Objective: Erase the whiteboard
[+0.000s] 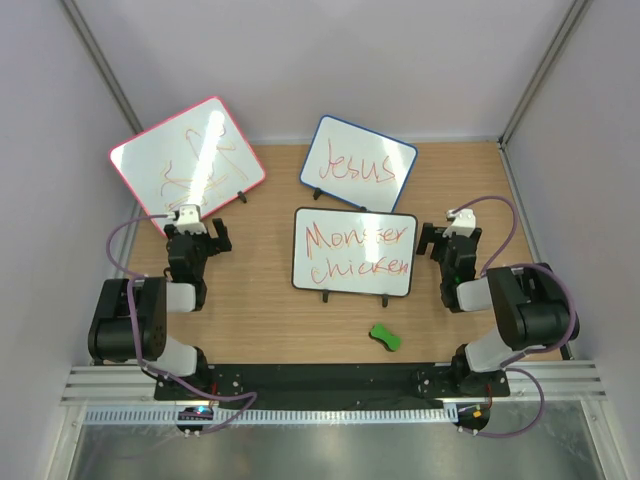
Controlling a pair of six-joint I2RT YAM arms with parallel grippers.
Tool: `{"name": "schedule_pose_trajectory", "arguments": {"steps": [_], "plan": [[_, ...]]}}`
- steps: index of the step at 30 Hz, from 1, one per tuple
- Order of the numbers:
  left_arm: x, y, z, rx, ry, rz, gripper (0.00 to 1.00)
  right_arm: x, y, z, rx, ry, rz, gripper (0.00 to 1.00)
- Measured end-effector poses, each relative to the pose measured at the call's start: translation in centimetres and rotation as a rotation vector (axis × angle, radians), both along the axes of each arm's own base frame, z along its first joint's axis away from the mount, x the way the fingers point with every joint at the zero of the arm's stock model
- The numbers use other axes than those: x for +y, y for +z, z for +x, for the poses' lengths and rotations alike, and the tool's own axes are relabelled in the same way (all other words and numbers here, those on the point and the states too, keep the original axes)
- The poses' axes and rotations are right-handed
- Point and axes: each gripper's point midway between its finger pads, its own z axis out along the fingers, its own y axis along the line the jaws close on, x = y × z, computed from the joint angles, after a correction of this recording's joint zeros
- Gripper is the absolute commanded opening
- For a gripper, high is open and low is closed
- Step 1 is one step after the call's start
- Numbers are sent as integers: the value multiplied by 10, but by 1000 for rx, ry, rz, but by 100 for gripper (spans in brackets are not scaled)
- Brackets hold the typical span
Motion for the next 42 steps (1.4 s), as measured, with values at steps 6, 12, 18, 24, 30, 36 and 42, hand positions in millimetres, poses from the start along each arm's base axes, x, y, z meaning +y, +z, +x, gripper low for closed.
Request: {"name": "schedule_pose_trajectory", "arguments": {"steps": [6, 12, 18, 24, 30, 36, 42], "plan": [[0, 0, 0, 0, 0, 0, 100, -8, 17, -5, -11, -52, 4, 100], [-4, -1, 0, 12, -25, -4, 100, -18, 53, -11, -86, -119, 25, 100], [-30, 34, 18, 81, -187, -14, 98, -27, 96, -19, -77, -190, 60, 100], [-88, 78, 10, 101, -538, -69, 89, -25, 173, -41, -126, -180, 100, 92], [-137, 51, -34, 279, -773, -142, 85, 31, 198, -61, -23, 126, 205, 70], [-174, 37, -70, 370, -965, -153, 85, 99, 157, -100, 317, 401, 331, 61], [-192, 29, -71, 396, -1043, -143, 82, 175, 100, -197, 661, 628, 300, 61]]}}
